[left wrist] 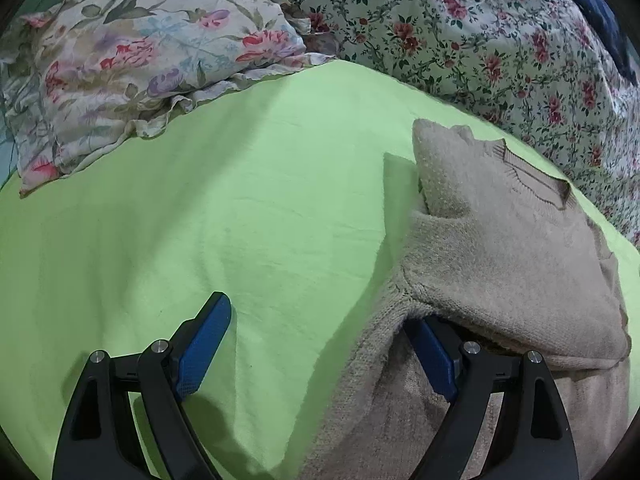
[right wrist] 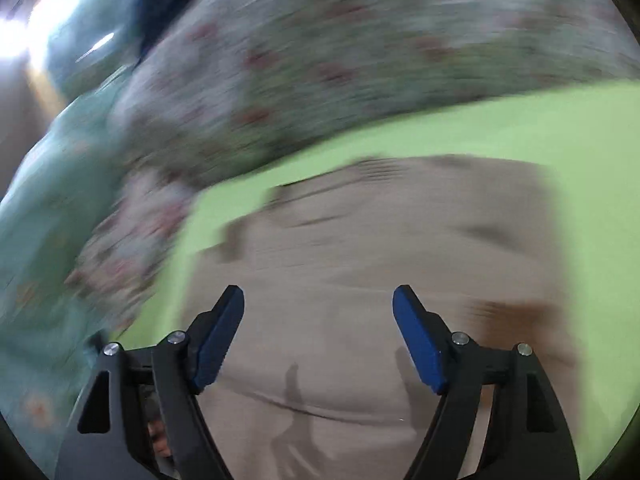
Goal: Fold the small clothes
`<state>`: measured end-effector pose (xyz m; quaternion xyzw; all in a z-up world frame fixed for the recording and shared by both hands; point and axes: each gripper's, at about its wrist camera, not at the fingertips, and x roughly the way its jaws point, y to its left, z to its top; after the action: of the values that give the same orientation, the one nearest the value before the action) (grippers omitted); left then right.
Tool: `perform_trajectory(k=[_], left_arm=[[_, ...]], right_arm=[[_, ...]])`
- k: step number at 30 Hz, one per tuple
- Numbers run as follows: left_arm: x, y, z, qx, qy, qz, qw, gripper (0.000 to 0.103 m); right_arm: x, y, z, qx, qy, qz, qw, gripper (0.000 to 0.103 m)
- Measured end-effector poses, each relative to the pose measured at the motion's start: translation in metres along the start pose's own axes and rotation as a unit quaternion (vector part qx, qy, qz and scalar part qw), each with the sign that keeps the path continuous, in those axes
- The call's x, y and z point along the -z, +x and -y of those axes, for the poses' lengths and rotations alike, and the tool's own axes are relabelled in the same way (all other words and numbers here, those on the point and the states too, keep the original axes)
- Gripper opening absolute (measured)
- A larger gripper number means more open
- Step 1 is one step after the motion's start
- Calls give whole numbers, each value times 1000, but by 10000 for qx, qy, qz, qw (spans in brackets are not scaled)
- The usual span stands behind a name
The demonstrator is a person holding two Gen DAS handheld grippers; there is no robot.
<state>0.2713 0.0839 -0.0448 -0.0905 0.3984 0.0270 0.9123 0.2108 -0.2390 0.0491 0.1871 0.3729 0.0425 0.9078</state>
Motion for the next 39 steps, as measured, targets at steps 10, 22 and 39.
perform_trajectory(k=[10, 22, 39], left_arm=[[1, -3, -17, 332, -497, 78, 9982, 87], [4, -4, -25, 560, -691, 239, 9958, 87], [3, -4, -25, 560, -743, 241, 9954, 87]], right_arm=[[-32, 174, -109, -832, -1297, -1594, 9751, 79], [-31, 271, -143, -2391, -504, -2418, 9391, 78], [-20, 265, -122, -2045, -1450, -3559, 9003, 79]])
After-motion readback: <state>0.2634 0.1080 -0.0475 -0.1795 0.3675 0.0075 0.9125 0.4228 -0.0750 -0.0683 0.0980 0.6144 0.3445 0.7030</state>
